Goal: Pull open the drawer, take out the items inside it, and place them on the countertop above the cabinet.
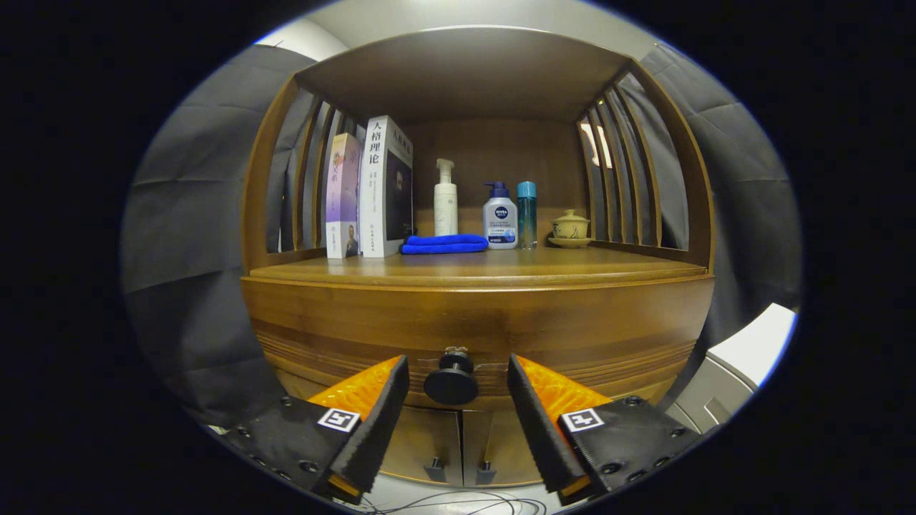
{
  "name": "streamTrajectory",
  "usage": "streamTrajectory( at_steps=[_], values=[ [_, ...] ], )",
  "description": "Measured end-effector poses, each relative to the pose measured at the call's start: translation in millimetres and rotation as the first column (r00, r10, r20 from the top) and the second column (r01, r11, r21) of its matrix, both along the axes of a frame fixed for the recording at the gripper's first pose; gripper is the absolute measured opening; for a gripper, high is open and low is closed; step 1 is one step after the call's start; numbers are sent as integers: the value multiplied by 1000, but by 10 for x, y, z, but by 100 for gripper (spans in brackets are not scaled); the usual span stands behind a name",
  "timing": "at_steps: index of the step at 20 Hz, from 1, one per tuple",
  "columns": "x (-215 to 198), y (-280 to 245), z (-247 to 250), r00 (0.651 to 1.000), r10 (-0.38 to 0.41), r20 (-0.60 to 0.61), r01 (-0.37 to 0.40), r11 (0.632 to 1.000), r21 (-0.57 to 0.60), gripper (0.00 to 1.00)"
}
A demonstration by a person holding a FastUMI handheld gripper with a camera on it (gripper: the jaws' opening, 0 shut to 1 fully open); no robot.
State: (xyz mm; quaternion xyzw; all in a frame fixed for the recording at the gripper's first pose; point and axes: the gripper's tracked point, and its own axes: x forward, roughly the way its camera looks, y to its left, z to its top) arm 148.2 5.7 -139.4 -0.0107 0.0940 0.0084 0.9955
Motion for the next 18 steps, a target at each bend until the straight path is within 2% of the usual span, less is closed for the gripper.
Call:
streamTrajectory(
  at_steps=[1,3,5,7,10,15,18],
  values=[
    [36,20,-37,1000,3,-12,-3,1000,-1,84],
    [96,51,-121,999,10,-38,-10,1000,5,85],
    [135,105,-218,997,17,-69,-17,1000,10,74],
    [167,28,-217,997,-15,-69,16,1000,11,64],
    [170,38,-242,996,-22,-81,26,998,53,48],
    [203,32,-244,996,-44,-77,45,999,6,20],
    [139,25,-245,995,-39,-94,40,999,10,19]
  ],
)
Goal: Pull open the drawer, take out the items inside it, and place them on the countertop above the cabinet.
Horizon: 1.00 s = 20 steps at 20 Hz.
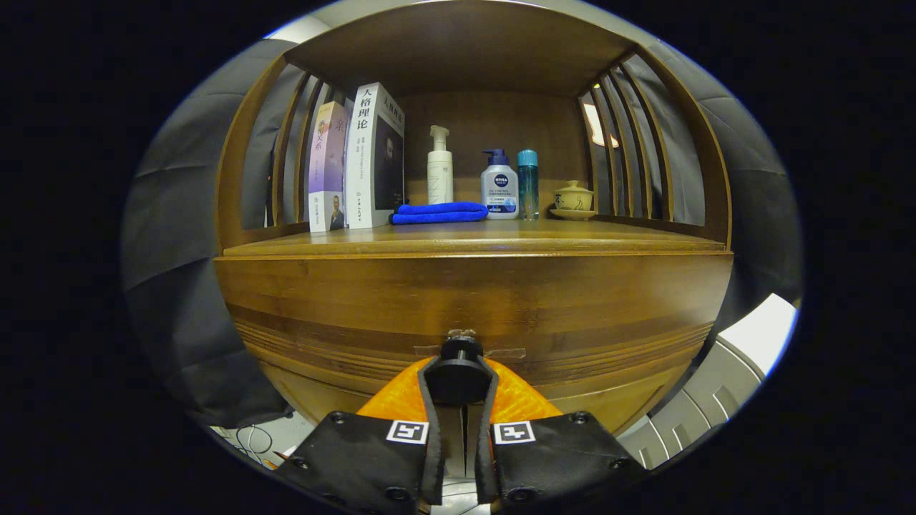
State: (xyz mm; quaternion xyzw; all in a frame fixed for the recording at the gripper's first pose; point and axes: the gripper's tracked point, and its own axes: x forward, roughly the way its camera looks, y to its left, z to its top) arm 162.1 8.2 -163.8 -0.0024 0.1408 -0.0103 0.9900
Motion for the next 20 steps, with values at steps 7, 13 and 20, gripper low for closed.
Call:
streamTrajectory(
  at_steps=[7,13,20],
  values=[
    [-281,-2,-9,1000,15,-21,-15,1000,11,19],
    [-585,8,-5,999,30,-23,-30,1000,-5,19],
    [-938,27,5,998,49,-39,-50,999,-12,19]
  ],
)
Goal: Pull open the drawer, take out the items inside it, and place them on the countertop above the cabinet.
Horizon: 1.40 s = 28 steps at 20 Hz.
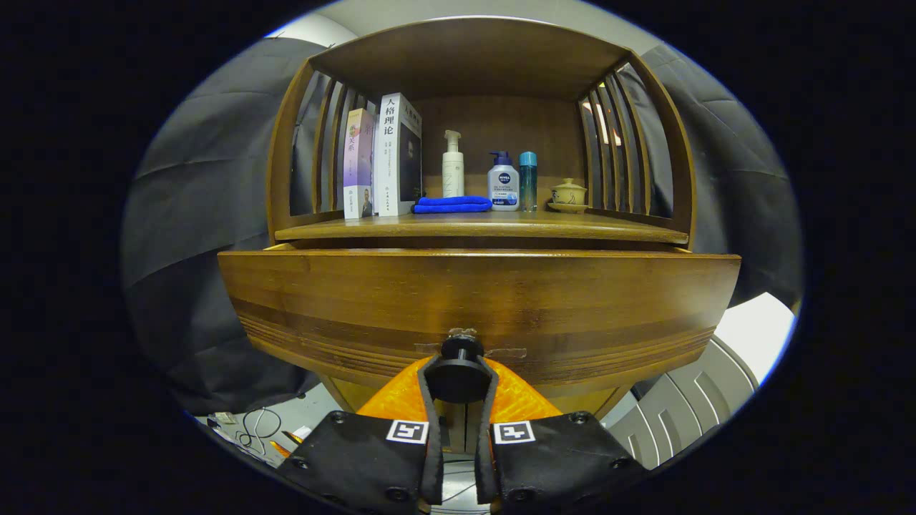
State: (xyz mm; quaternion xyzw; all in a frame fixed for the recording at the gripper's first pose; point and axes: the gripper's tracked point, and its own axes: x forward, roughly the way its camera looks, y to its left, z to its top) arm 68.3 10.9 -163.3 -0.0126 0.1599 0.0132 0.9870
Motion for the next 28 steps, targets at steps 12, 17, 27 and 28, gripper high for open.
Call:
streamTrajectory(
  at_steps=[12,17,27,28],
  values=[
    [-675,40,-54,999,30,-19,-30,1000,-7,19],
    [-942,42,-115,998,59,-35,-60,998,-35,19],
    [-1153,19,24,996,78,42,-76,996,-47,43],
    [-1156,28,139,993,86,81,-81,995,-63,47]
  ],
)
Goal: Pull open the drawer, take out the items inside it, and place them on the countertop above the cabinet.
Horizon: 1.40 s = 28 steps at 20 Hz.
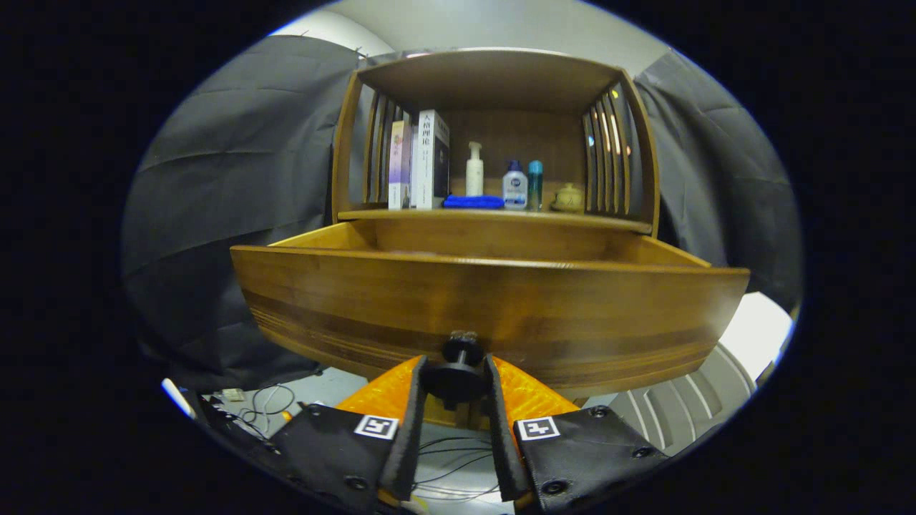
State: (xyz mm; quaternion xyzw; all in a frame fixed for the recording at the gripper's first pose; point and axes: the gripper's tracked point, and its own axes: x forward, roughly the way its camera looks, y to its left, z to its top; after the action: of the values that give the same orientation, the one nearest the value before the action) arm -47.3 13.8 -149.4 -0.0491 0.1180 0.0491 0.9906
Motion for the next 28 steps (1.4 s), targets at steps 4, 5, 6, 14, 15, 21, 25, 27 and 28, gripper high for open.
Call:
streamTrajectory(
  at_steps=[4,5,6,14,15,21,25,27,28],
  values=[
    [-44,3,410,994,5,112,-3,1000,-27,97],
    [-60,39,526,990,17,137,-14,1000,-19,97],
    [-65,65,633,987,34,156,-32,999,-16,97],
    [141,165,1357,967,154,205,-147,988,-51,98],
    [184,163,1428,967,159,198,-154,987,-43,98],
    [579,92,1757,971,192,144,-190,981,-29,98],
    [887,119,1723,968,247,33,-246,969,-41,98],
    [1053,121,1645,962,272,-38,-274,960,-57,98],
    [1141,108,1586,958,277,-70,-281,958,-63,98]
  ],
)
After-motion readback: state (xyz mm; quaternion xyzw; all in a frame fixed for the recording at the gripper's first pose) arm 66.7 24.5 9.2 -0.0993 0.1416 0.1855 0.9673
